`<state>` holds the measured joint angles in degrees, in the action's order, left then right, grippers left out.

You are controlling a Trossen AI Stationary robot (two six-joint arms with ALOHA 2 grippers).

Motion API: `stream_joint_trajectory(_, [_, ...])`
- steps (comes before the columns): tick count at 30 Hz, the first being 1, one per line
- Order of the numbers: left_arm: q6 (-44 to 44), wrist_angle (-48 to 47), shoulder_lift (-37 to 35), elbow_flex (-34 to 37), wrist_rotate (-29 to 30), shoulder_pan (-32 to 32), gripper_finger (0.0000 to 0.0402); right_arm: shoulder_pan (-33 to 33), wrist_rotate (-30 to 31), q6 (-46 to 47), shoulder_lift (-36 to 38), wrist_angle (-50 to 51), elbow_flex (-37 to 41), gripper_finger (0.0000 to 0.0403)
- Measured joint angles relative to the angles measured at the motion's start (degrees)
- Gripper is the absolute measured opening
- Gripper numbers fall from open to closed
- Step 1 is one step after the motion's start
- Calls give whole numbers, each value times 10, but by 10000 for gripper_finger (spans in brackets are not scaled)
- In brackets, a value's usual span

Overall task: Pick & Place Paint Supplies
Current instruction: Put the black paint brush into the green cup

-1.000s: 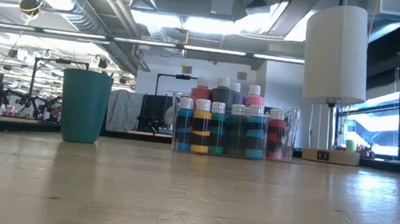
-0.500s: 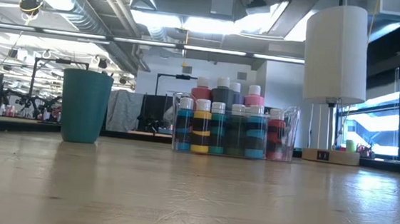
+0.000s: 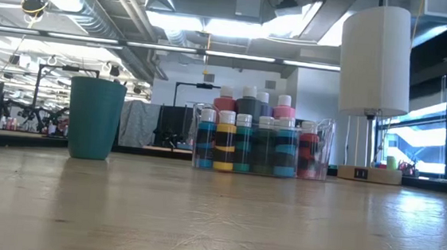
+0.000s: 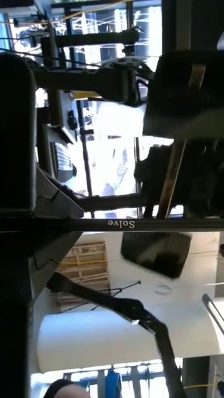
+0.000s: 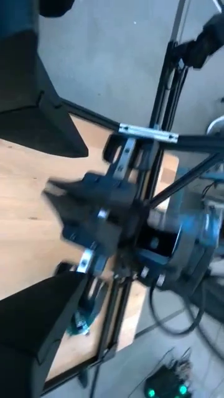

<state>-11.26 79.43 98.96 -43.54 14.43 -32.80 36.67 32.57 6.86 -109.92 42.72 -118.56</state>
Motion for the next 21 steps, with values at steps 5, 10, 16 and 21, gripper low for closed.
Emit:
stream_joint_trajectory(5, [13,-3,0,0,-5,8,4,-4,-16,-42,-18,-46,0,319])
stream_joint_trajectory(10, [14,-3,0,0,-6,11,4,-7,-12,-67,-22,-76,1,318])
stream_joint_trajectory(16, [10,-9,0,0,-7,11,4,-8,-4,-78,-22,-88,1,285])
stream_joint_trajectory(21, [10,-14,0,0,-7,11,4,-14,-2,-78,-22,-87,1,207])
